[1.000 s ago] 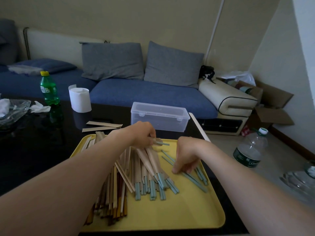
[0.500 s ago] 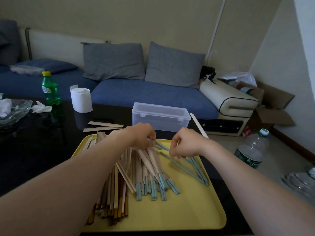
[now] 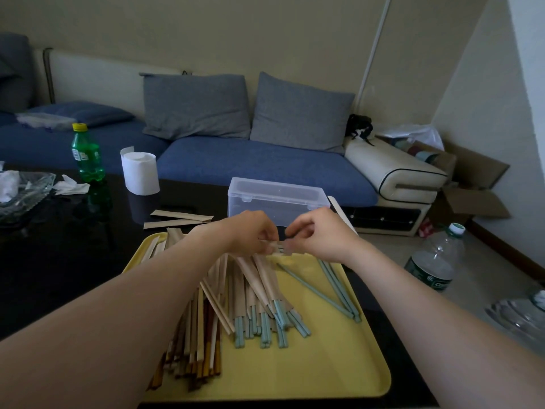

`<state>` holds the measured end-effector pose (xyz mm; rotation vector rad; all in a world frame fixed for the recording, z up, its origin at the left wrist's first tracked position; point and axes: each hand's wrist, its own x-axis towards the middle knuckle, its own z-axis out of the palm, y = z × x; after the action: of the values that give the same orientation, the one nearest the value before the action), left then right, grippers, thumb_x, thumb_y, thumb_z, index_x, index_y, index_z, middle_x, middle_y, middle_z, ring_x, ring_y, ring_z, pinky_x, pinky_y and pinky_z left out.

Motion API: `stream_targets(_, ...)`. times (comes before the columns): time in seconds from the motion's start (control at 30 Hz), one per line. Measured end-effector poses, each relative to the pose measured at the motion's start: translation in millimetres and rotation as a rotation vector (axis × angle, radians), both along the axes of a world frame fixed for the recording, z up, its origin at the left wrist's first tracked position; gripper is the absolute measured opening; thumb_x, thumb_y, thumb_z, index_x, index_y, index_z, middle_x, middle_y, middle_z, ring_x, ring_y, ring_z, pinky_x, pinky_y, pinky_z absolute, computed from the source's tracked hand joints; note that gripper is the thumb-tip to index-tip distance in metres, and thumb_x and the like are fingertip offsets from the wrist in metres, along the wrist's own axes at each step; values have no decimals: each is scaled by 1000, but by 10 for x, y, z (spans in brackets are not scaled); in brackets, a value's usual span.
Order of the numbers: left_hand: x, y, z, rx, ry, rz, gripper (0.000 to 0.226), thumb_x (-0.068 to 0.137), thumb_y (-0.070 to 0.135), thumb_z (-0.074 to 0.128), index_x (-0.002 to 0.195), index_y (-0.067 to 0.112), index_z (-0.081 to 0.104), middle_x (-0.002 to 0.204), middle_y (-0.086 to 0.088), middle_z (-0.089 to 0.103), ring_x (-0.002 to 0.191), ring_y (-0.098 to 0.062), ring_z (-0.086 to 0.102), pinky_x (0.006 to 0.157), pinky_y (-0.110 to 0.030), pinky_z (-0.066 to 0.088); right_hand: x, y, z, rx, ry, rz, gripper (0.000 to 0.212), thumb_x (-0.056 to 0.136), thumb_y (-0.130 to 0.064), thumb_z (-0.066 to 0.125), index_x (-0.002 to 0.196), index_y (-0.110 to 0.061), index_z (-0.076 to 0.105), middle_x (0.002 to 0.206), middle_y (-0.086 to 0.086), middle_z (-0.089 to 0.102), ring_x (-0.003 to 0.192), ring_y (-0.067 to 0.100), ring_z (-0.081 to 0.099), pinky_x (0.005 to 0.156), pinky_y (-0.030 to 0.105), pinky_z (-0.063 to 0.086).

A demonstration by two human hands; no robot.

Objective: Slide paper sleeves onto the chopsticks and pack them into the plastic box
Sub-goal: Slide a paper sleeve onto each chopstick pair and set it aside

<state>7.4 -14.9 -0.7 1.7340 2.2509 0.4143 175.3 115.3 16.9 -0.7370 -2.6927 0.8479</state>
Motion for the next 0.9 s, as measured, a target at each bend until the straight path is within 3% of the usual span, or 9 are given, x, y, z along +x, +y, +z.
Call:
stream_targets(0.03, 1, -1, 8, 8, -14, 3, 12, 98, 32, 70, 95, 42, 65, 105, 13, 67, 101, -10, 64, 97, -37, 55, -32, -10, -2, 17, 67, -63, 5, 93, -27, 83, 96, -23, 85, 85, -6, 80, 85, 9, 76, 77, 24, 58)
stream_targets(0.13, -16, -10, 29, 25, -39, 25, 13, 99, 32, 69, 93, 42, 64, 103, 13, 69, 100, -9, 66, 99, -38, 56, -77, 37, 33, 94, 214, -411, 28, 102, -21, 54, 90, -8, 76, 95, 11, 76, 88, 31, 68, 71, 35, 52)
stream_targets(0.23, -27, -27, 40, 47, -61, 42, 12, 99, 30, 70, 93, 41, 66, 98, 12, 70, 96, -8, 67, 97, -38, 57, -43, 84, 53, -137, 197, -598, 33, 105, -17, 43, 124, -4, 66, 122, 17, 68, 90, 30, 61, 70, 34, 41)
stream_targets(0.33, 0, -20, 62, 47, -79, 18, 7, 98, 27, 72, 98, 35, 71, 96, 11, 74, 92, -8, 69, 94, -35, 58, -101, 21, 58, -286, 177, -491, 24, 105, -14, 43, 113, -4, 64, 115, 20, 68, 102, 37, 64, 80, 38, 42)
stream_targets(0.5, 119, -23, 169, 53, -143, -43, 27, 94, 21, 77, 117, 28, 67, 100, 7, 77, 90, -4, 71, 86, -26, 55, -193, -249, 64, -483, 64, -228, 32, 114, -32, 33, 131, -17, 56, 125, 9, 60, 118, 23, 54, 87, 36, 39)
stream_targets(0.6, 101, -38, 149, -8, -157, 21, 52, 90, 26, 82, 130, 30, 49, 105, 6, 75, 99, -9, 69, 88, -29, 50, -169, -277, -6, -400, -120, -120, 40, 111, -34, 42, 143, -16, 59, 135, 5, 62, 123, 21, 57, 99, 38, 45)
stream_targets(0.7, 71, -53, 142, -73, -161, 58, 64, 86, 32, 84, 135, 32, 43, 112, 7, 70, 107, -15, 66, 97, -36, 50, -125, -300, 34, -250, -201, -31, 18, 100, -28, 70, 111, -18, 79, 115, 2, 73, 112, 20, 64, 93, 36, 52)
stream_targets(0.77, 72, -58, 144, -73, -131, 82, 63, 85, 33, 85, 134, 32, 46, 114, 5, 70, 106, -15, 65, 99, -38, 51, -117, -333, 74, -230, -205, -26, 9, 93, -25, 81, 101, -22, 83, 109, 1, 76, 110, 22, 67, 94, 37, 55)
stream_targets(0.9, 27, -79, 140, -5, 66, 213, 58, 85, 55, 80, 130, 33, 52, 118, 10, 67, 114, -15, 57, 111, -54, 37, -189, -378, 101, -201, -296, -121, 22, 87, -14, 83, 109, -13, 83, 100, 7, 77, 87, 21, 68, 73, 32, 53)
